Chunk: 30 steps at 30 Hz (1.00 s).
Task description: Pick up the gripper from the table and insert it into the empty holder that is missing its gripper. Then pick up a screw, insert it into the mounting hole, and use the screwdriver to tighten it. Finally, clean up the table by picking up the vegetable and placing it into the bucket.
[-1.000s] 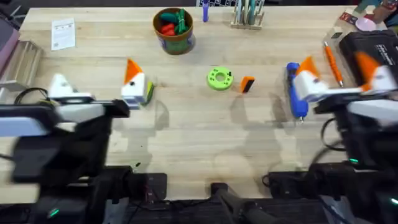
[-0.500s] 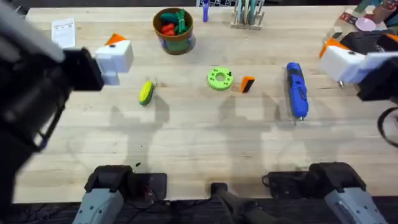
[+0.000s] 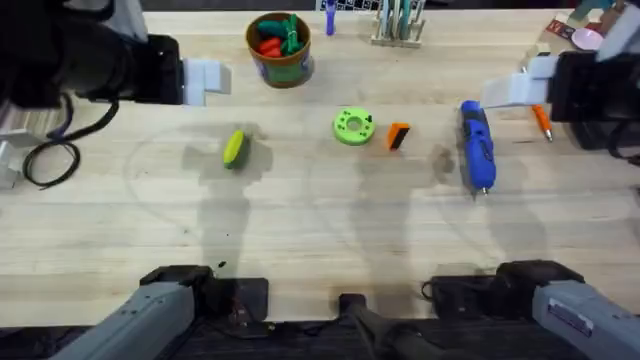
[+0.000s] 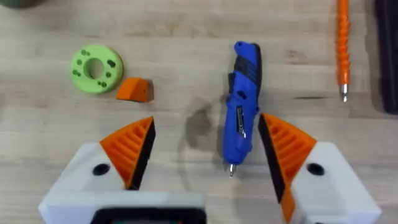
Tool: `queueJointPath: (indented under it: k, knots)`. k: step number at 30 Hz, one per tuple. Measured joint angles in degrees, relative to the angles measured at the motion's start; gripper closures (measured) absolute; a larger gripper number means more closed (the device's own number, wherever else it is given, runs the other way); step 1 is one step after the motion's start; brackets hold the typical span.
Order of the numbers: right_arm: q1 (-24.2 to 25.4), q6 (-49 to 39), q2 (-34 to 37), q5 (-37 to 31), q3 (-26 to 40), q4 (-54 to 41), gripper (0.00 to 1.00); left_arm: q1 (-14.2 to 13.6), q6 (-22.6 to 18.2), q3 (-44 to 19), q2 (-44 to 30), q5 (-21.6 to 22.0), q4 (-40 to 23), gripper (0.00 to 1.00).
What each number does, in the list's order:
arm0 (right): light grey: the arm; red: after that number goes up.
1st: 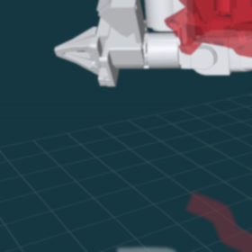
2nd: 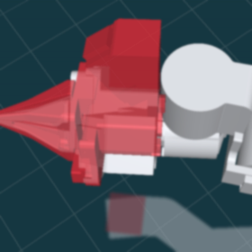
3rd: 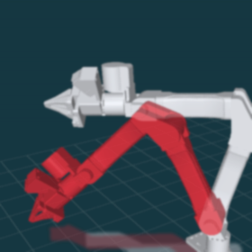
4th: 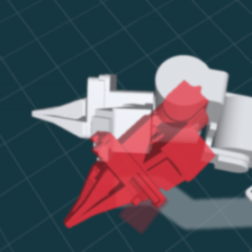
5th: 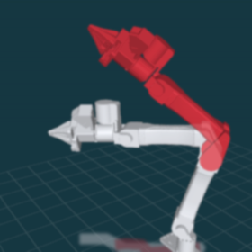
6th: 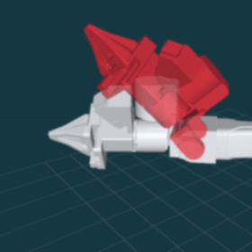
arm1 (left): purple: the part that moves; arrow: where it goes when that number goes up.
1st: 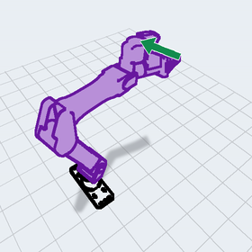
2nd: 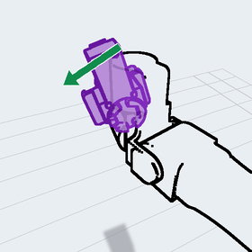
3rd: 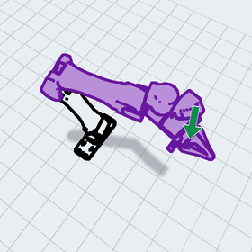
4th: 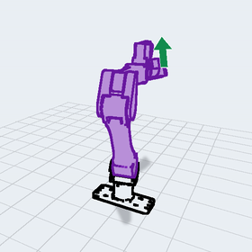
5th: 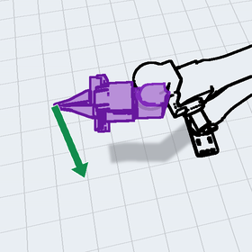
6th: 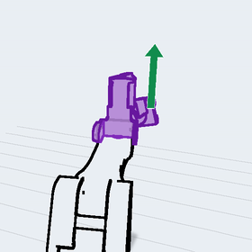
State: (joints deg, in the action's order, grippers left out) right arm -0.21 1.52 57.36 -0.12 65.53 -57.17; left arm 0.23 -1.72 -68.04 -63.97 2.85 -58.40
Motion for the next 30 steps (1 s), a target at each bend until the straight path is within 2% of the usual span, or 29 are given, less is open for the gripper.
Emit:
queueJointPath:
  k: [6,15,22,26,30]
  knots:
    - [0.0,0.0,5.11,0.0,0.12,-1.55,0.01,0.0,0.0,-0.8,-5.24,0.0,-1.63,0.015]
    - [0.0,0.0,7.43,0.0,0.12,-1.58,0.01,0.0,-0.11,-0.82,-7.62,-0.15,-1.59,0.015]
    - [0.0,0.0,7.66,0.0,0.12,-1.58,0.011,0.0,-3.7,-1.01,-8.77,-2.01,-6.78,0.015]
    - [0.0,0.0,7.64,0.0,0.12,-1.58,0.01,0.0,-4.07,-1.04,-13.15,-3.34,-7.81,0.012]
    - [0.0,0.0,7.64,0.0,0.12,-1.58,0.01,0.0,-3.87,-0.7,-19.16,-5.03,-5.65,0.015]
